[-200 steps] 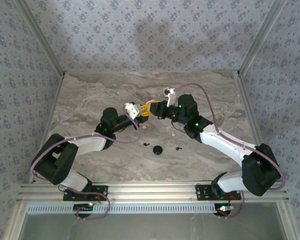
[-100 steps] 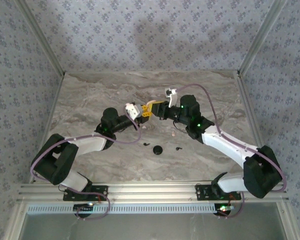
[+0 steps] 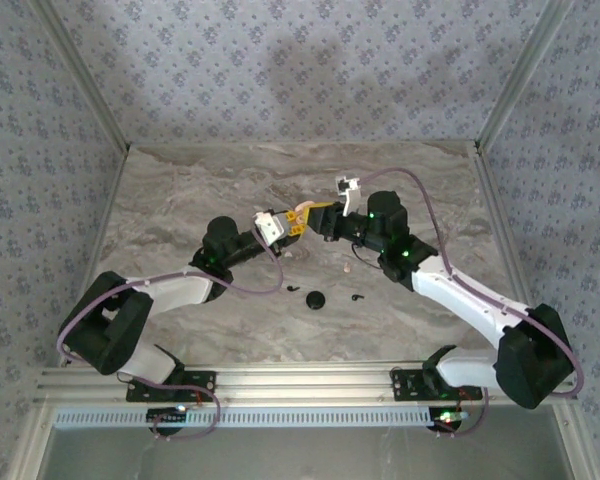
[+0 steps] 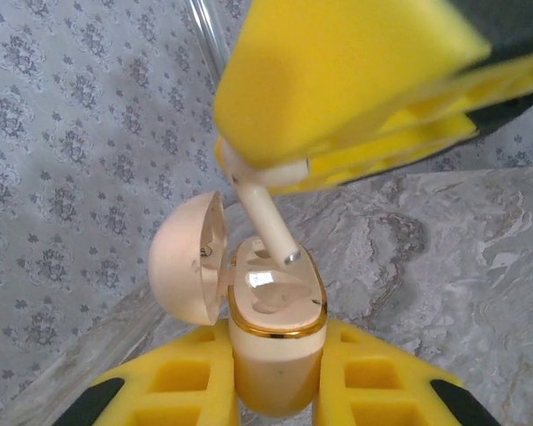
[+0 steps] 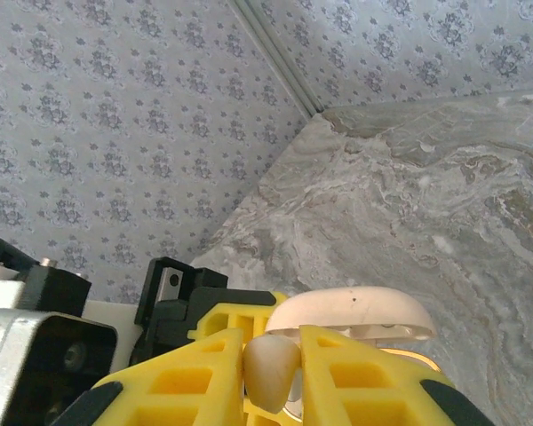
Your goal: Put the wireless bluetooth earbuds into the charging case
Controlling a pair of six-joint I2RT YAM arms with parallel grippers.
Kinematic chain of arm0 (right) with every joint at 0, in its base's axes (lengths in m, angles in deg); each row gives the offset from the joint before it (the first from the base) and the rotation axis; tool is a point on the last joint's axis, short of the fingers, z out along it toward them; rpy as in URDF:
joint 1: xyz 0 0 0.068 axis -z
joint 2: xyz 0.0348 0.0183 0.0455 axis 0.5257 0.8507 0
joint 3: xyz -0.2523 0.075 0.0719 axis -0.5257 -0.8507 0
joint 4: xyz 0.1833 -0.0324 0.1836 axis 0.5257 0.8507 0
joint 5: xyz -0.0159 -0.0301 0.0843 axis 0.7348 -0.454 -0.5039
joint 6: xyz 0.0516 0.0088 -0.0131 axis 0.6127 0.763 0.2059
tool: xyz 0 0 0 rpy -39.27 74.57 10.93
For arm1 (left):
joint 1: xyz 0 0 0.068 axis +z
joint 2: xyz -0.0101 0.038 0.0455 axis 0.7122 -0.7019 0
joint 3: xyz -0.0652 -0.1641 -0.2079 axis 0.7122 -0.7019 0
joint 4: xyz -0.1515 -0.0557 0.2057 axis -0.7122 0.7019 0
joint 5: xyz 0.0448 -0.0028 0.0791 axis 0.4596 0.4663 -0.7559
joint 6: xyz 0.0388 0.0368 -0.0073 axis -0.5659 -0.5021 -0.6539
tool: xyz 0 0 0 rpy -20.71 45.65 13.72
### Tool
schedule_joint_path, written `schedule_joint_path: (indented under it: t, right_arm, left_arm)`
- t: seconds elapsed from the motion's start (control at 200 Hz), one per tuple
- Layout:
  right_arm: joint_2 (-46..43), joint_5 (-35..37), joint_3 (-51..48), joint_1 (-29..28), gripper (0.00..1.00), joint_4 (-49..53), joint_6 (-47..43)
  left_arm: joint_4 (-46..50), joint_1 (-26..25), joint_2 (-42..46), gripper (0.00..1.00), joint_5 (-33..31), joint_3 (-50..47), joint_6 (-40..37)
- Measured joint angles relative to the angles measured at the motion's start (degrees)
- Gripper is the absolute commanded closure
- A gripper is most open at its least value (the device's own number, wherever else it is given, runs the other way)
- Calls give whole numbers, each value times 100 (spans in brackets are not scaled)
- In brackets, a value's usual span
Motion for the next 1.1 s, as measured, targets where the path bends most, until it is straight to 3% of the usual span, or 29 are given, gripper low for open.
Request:
schedule_joint_path:
  t: [0.47, 1.099]
  right_arm:
    - [-310, -170, 0, 107, 77, 15, 4]
    - [280, -387, -9, 33, 77, -334, 160]
  left_arm:
    - [72, -50, 96, 90, -142, -114, -455]
    - [-192, -50, 107, 90, -214, -127, -35]
